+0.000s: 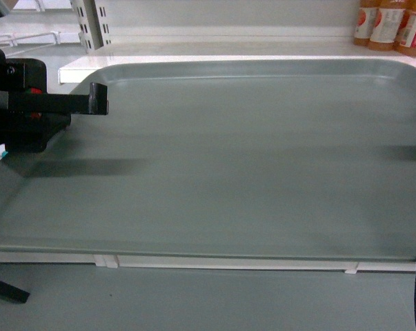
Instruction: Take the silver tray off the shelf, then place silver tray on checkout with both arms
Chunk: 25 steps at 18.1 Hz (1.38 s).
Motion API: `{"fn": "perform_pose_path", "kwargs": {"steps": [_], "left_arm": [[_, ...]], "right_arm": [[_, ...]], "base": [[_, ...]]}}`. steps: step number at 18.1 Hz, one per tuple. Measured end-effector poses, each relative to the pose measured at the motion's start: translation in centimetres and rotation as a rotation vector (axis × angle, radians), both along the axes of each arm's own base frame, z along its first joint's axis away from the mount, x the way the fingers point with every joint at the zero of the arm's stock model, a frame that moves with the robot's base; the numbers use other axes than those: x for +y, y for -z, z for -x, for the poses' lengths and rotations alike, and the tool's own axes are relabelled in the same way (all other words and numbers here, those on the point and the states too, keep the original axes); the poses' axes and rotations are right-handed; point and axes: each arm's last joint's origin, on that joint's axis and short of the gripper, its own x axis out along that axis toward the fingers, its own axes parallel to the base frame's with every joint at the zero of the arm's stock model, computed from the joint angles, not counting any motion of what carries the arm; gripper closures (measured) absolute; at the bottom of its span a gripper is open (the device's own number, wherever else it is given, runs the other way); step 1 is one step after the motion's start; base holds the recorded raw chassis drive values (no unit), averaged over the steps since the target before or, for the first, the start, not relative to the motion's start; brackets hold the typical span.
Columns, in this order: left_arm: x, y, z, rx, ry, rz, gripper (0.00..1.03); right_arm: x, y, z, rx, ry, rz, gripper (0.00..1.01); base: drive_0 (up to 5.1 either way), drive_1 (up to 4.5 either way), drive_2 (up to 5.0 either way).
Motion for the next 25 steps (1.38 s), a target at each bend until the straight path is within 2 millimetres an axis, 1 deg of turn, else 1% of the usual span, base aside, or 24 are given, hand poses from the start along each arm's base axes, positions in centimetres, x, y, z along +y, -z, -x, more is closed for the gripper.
{"fn": "perform_pose_path", "kwargs": {"steps": [25], "left_arm": [[0.02, 0.11, 0.02, 0.011, 0.000, -0.004, 1.00]], "right_arm": [[-0.01, 0.09, 0.03, 0.008, -0.001, 0.005, 0.99]], "base": [[0.0, -4.17, 4.2]]}}
